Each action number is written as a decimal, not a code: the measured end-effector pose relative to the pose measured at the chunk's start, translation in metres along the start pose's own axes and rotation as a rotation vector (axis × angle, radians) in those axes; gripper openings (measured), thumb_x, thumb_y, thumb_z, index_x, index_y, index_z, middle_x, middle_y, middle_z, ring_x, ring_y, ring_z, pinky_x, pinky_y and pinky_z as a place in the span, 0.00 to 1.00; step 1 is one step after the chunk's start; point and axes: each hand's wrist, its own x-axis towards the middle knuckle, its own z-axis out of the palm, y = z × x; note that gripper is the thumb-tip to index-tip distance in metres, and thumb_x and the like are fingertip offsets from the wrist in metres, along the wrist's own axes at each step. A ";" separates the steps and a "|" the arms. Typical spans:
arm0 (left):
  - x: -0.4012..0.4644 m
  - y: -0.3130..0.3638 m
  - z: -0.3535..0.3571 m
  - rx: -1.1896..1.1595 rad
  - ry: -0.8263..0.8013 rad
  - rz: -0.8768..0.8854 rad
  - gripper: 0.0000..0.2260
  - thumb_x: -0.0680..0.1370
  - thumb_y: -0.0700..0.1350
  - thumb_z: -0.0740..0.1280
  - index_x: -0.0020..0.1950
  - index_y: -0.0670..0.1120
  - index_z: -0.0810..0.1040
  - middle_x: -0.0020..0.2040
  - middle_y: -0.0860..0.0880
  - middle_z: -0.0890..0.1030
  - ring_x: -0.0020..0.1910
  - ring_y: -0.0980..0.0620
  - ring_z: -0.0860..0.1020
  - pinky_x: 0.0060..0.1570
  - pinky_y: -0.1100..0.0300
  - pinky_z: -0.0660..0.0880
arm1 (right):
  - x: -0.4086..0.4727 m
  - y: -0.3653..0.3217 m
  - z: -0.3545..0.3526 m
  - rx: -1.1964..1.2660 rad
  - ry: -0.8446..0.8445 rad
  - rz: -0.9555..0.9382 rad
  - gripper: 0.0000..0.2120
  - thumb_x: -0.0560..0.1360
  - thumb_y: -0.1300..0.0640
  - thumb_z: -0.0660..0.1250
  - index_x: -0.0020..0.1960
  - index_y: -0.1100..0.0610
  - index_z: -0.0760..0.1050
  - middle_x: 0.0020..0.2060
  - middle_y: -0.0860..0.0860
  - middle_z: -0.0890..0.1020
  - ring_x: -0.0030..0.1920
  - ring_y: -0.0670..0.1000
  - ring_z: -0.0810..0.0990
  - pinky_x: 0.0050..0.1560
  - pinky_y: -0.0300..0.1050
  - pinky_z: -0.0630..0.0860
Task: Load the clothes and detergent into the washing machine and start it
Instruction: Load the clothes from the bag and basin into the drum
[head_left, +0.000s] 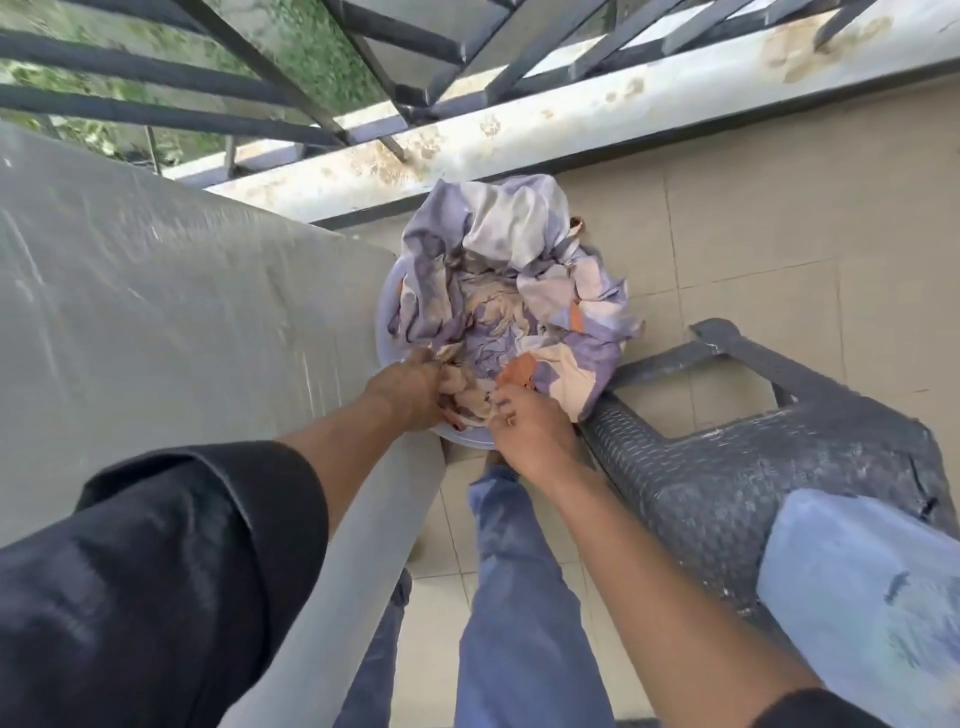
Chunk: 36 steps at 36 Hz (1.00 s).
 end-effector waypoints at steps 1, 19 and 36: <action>-0.002 0.002 -0.001 -0.029 -0.002 0.005 0.26 0.80 0.45 0.72 0.77 0.45 0.72 0.76 0.43 0.70 0.73 0.41 0.73 0.69 0.52 0.71 | -0.001 0.000 -0.002 -0.003 -0.001 0.009 0.13 0.81 0.56 0.65 0.63 0.50 0.80 0.59 0.53 0.85 0.60 0.59 0.82 0.61 0.53 0.80; -0.173 0.027 -0.066 -0.149 0.039 0.020 0.21 0.81 0.46 0.72 0.73 0.43 0.78 0.71 0.41 0.79 0.69 0.42 0.77 0.47 0.67 0.67 | -0.104 -0.055 -0.066 0.021 0.081 0.049 0.13 0.81 0.53 0.65 0.65 0.48 0.77 0.60 0.55 0.83 0.61 0.59 0.82 0.61 0.51 0.80; -0.466 -0.003 -0.134 -0.043 0.436 0.503 0.12 0.83 0.57 0.68 0.66 0.60 0.79 0.65 0.63 0.76 0.48 0.63 0.77 0.55 0.60 0.68 | -0.227 -0.123 -0.093 -0.360 0.166 -0.304 0.30 0.79 0.54 0.66 0.80 0.46 0.65 0.79 0.56 0.66 0.78 0.62 0.67 0.70 0.57 0.74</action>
